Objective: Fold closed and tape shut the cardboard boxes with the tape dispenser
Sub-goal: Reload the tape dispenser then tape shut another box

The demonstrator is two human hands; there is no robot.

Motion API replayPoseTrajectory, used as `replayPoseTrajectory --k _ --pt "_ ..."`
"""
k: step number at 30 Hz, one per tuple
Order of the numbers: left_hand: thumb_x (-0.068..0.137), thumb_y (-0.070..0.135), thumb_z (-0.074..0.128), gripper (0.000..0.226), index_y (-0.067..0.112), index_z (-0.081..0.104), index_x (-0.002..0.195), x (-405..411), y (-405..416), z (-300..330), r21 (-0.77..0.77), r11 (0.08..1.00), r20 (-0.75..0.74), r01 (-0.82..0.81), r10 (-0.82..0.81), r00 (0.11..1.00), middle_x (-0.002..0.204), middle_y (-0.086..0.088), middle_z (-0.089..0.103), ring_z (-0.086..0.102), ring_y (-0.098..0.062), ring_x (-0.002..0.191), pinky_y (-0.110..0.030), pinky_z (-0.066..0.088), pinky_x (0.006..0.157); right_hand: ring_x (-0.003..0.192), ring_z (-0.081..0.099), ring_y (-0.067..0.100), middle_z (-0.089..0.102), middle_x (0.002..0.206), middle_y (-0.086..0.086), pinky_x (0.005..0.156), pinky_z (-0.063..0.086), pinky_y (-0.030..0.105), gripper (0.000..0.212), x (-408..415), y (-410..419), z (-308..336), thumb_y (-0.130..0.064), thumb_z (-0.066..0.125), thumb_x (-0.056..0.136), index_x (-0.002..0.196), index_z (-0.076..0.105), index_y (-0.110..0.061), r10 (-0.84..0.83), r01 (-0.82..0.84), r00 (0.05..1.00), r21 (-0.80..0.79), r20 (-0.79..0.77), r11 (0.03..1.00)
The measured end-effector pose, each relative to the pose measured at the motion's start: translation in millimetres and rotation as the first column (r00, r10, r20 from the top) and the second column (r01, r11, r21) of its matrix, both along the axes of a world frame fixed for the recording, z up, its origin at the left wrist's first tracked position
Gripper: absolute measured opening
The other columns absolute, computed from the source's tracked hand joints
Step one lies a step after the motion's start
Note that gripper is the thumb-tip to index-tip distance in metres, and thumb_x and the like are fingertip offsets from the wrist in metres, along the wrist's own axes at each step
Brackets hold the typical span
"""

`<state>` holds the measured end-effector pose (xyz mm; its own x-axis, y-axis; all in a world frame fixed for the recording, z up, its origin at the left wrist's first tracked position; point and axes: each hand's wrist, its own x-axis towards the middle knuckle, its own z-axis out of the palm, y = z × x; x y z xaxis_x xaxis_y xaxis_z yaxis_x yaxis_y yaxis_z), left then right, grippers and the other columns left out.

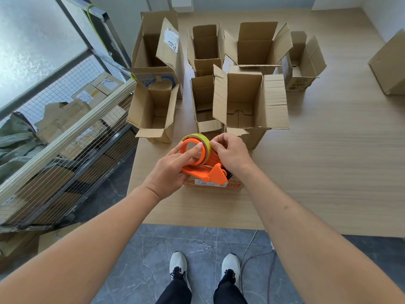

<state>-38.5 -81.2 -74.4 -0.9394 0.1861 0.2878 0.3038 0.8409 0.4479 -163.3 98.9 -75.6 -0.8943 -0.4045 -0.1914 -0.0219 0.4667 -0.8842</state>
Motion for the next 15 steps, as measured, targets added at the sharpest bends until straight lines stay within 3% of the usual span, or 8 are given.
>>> replayPoseTrajectory --k 5,15 --pt "0.087 0.008 0.075 0.073 0.005 0.042 0.152 2.4 0.3 -0.8 0.02 1.0 -0.002 -0.004 0.004 1.0 0.119 -0.002 0.074 0.068 -0.02 0.112 -0.05 0.03 0.122 0.089 0.067 0.009 0.069 0.092 -0.01 0.078 0.059 0.03 0.008 2.1 1.9 -2.6 -0.034 0.067 0.098 0.096 0.07 -0.027 -0.05 0.051 0.998 -0.026 0.031 0.998" --pt "0.087 0.008 0.078 0.074 0.003 0.042 0.152 3.1 1.5 2.7 0.024 1.0 0.024 0.002 -0.003 1.0 0.122 -0.005 0.073 0.065 -0.024 0.121 -0.052 0.03 0.122 0.09 0.063 0.012 0.068 0.093 -0.007 0.076 0.056 0.03 0.012 -1.2 3.6 5.5 -0.032 0.059 0.102 0.092 0.064 -0.028 0.073 -0.074 0.997 0.018 0.032 0.997"
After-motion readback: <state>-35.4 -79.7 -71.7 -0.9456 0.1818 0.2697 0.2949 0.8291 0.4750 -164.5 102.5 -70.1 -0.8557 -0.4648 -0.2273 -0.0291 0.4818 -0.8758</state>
